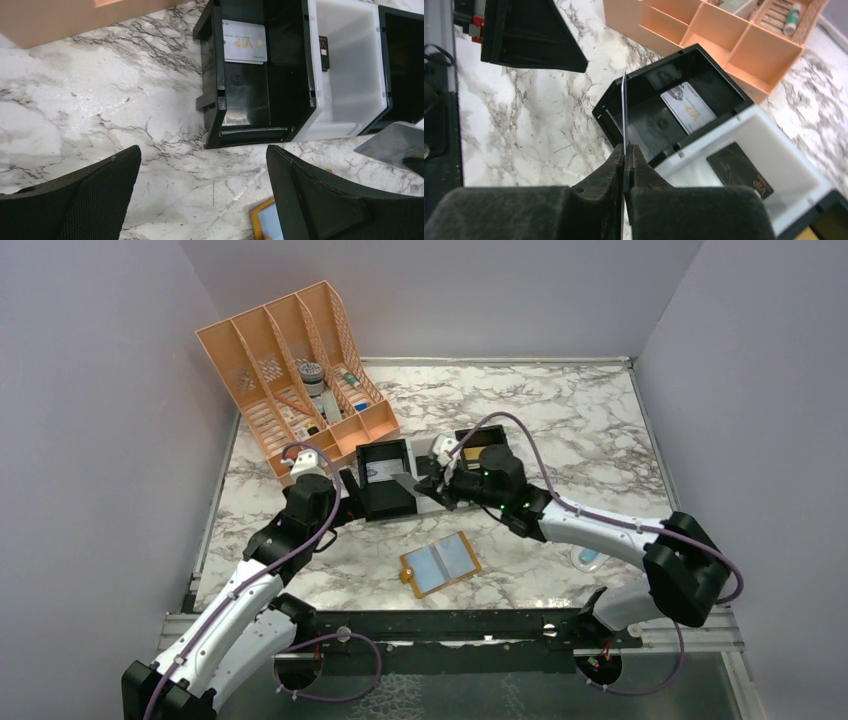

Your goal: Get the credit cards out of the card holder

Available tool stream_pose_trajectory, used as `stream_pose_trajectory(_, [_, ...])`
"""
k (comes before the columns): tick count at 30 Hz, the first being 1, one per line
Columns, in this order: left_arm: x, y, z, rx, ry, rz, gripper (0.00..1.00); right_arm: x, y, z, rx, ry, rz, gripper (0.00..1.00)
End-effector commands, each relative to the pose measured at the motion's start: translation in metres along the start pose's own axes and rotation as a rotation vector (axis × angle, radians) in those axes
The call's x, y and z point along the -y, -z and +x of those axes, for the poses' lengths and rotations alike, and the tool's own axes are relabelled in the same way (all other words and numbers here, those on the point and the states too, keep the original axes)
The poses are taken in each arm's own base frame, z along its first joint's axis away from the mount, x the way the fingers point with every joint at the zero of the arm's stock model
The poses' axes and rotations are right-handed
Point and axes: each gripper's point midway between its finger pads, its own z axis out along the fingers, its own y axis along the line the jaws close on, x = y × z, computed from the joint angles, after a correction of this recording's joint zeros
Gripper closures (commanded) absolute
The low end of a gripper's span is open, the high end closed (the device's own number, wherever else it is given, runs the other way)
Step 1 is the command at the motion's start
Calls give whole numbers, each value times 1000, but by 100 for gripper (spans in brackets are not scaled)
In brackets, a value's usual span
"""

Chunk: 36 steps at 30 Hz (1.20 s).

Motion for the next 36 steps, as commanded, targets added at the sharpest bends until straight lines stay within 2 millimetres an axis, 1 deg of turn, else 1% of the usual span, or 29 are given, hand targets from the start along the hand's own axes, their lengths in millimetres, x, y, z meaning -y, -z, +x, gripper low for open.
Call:
stream_pose_trajectory(1, [-14, 6, -16, 78, 26, -76, 1, 5, -29, -1, -36, 236, 31, 99])
stream_pose_trajectory(4, [-22, 10, -23, 113, 45, -116, 1, 13, -51, 6, -78, 296, 46, 99])
stream_pose_trajectory(7, [-29, 14, -28, 146, 64, -151, 1, 26, -69, 16, -127, 366, 68, 99])
stream_pose_trajectory(10, [-34, 19, -33, 179, 77, -171, 1, 37, -83, 25, -163, 422, 88, 99])
stream_pose_trajectory(13, [-37, 23, -40, 213, 88, -188, 1, 43, -98, 35, -205, 485, 69, 99])
stream_pose_trajectory(17, [-40, 26, -48, 244, 88, -206, 1, 55, -116, 43, -248, 545, 81, 99])
stream_pose_trajectory(23, [-41, 22, -52, 233, 54, -240, 1, 69, -132, 53, -288, 648, 97, 99])
stream_pose_trajectory(26, [-42, 20, -53, 226, 38, -259, 1, 72, -139, 66, -335, 670, 77, 99])
stream_pose_trajectory(29, [-42, 20, -54, 230, 37, -258, 1, 79, -145, 69, -345, 713, 90, 98])
stream_pose_trajectory(31, [-42, 21, -55, 235, 42, -253, 1, 81, -150, 70, -353, 734, 86, 97])
stream_pose_trajectory(34, [-41, 22, -54, 238, 51, -242, 1, 87, -156, 73, -372, 772, 96, 91])
stream_pose_trajectory(36, [-41, 23, -54, 242, 52, -238, 1, 90, -159, 78, -388, 794, 94, 88])
